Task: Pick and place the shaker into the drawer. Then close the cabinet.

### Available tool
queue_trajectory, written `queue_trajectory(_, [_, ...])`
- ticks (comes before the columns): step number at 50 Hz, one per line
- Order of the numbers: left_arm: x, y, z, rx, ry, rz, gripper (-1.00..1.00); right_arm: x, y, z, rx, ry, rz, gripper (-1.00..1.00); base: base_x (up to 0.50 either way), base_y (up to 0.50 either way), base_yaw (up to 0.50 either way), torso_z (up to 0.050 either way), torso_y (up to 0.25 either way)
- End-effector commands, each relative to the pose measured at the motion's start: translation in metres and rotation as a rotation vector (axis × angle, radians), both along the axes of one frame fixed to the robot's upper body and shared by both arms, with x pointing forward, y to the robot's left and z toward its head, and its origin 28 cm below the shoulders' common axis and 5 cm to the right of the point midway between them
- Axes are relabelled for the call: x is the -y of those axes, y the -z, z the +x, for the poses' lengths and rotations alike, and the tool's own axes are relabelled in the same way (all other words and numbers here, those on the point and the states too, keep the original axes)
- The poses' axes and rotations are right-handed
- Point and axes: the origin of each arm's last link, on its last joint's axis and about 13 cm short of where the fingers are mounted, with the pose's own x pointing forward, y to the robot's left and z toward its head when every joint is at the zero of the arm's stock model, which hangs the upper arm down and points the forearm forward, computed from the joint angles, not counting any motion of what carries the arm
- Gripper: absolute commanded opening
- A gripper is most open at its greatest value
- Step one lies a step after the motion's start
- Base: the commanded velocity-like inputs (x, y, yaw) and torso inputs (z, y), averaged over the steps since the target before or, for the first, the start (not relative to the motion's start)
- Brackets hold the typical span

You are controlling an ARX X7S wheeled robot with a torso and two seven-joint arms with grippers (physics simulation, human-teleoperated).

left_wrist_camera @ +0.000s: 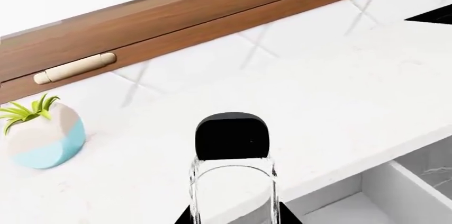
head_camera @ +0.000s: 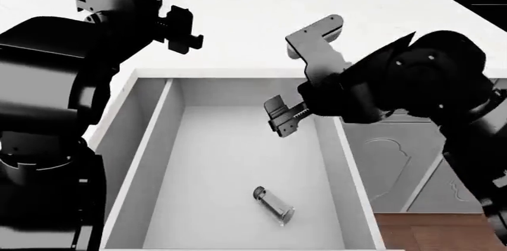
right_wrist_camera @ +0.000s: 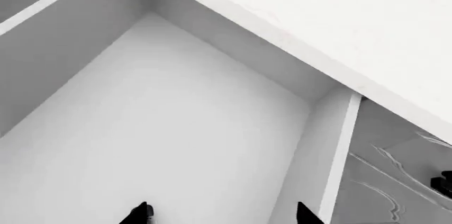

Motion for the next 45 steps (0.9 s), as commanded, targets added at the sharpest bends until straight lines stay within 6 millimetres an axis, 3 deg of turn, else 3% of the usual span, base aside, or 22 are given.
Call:
queue_trajectory(1, [0.004,0.016,0.001,-0.084,0.035,0.029,-1.00,0.018,-0.066,-0.024,0.216,0.068,0.120,1.00,0.00,0.00,0.00,0.000,0.000])
queue_trajectory(16, [0.023,0.053,0.015,-0.302,0.125,0.040,-1.00,0.035,-0.081,-0.037,0.264,0.125,0.113,1.00,0.00,0.00,0.00,0.000,0.000])
queue_trajectory(31, [0.054,0.083,0.042,-0.500,0.181,0.023,-1.00,0.049,-0.075,-0.040,0.254,0.160,0.112,1.00,0.00,0.00,0.00,0.000,0.000])
queue_trajectory(45, [0.064,0.131,0.057,-0.640,0.105,0.123,-1.00,0.057,-0.070,-0.043,0.250,0.176,0.125,1.00,0.00,0.00,0.00,0.000,0.000])
